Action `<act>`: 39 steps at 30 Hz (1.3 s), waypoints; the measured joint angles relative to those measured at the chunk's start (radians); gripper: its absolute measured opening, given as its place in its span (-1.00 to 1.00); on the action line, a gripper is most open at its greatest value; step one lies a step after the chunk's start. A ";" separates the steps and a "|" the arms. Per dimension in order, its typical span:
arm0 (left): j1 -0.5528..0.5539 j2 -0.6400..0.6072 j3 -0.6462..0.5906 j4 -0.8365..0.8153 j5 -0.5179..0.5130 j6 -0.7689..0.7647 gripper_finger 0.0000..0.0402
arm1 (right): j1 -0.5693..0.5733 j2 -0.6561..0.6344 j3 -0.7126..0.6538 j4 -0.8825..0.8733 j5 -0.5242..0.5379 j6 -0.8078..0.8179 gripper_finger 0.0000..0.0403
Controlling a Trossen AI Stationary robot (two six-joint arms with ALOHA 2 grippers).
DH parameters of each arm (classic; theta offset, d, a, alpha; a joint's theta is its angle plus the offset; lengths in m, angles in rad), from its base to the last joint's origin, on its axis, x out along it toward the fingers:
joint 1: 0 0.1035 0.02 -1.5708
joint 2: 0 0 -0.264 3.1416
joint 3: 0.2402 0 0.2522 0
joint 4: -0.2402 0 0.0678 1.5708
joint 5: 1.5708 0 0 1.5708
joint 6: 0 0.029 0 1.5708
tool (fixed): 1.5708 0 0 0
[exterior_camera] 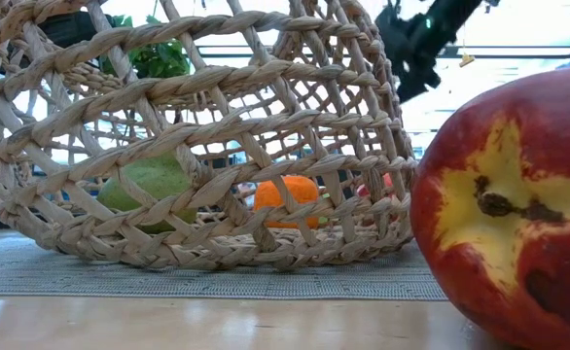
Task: Build produce basket
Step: Put the cucumber into the brown basket
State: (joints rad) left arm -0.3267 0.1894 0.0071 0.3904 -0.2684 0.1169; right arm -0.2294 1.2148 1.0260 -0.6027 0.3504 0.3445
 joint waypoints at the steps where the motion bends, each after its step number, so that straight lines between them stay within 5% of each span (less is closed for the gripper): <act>1: 0.000 0.000 0.000 0.000 0.000 0.000 -0.82 | -0.019 0.000 -0.017 -0.002 0.017 0.006 0.85; 9: 0.000 0.000 0.000 0.000 0.000 0.000 -0.86 | -0.247 0.010 -0.085 0.002 -0.006 0.076 0.85; 15: 0.000 0.000 0.000 0.000 0.000 0.000 -0.87 | -0.327 0.061 -0.112 -0.056 -0.191 0.131 0.85; 21: 0.000 0.000 0.000 0.000 0.000 0.000 -0.83 | -0.279 0.123 -0.123 -0.237 -0.138 0.302 0.85; 39: 0.000 0.000 0.000 0.000 0.000 0.000 -0.85 | -0.137 0.295 -0.121 -0.180 -0.082 0.468 0.85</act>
State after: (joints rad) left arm -0.3264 0.1898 0.0071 0.3904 -0.2687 0.1169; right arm -0.3669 1.5097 0.9047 -0.7830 0.2687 0.8124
